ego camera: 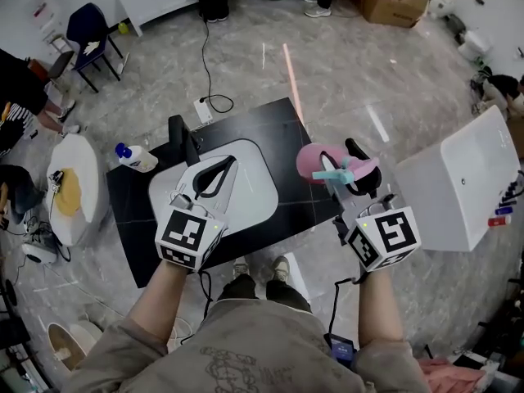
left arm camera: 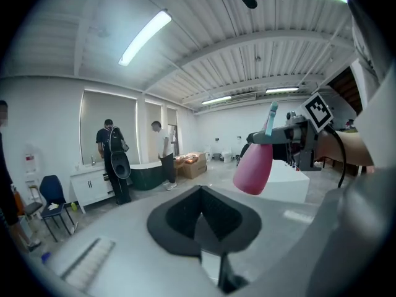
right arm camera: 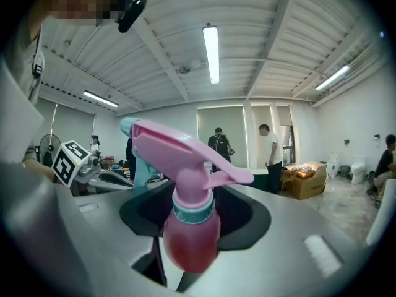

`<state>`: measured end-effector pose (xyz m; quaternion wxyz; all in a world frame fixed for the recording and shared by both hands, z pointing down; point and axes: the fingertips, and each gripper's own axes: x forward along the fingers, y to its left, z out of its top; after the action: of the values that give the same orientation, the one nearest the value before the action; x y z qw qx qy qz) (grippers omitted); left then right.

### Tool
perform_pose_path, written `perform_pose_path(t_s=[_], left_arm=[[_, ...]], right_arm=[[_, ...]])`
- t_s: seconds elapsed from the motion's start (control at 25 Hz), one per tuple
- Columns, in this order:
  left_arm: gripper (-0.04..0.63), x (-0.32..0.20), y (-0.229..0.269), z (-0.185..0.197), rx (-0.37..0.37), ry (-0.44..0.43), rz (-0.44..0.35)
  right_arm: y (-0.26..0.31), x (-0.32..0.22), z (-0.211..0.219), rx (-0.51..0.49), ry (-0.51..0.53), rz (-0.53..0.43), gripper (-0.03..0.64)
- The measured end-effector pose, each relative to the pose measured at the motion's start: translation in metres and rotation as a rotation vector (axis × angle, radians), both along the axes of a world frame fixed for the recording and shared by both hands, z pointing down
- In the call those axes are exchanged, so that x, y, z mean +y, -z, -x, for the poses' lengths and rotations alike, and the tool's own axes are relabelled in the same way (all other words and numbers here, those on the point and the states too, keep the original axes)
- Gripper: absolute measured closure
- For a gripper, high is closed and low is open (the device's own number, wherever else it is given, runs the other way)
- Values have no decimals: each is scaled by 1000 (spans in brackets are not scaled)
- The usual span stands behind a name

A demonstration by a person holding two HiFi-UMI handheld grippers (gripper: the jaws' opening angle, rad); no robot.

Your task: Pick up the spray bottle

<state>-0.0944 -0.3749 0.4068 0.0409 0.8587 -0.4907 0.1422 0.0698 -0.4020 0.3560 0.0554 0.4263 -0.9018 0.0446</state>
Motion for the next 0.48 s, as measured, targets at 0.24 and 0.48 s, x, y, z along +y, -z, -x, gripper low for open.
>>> perform_pose_path(t_s=[0.24, 0.48], left_arm=[[595, 16, 59, -2, 70, 2, -86], [595, 45, 99, -2, 58, -17, -176]], right_arm=[[58, 35, -2, 8, 9, -68, 380], [81, 72, -2, -11, 34, -103, 382]])
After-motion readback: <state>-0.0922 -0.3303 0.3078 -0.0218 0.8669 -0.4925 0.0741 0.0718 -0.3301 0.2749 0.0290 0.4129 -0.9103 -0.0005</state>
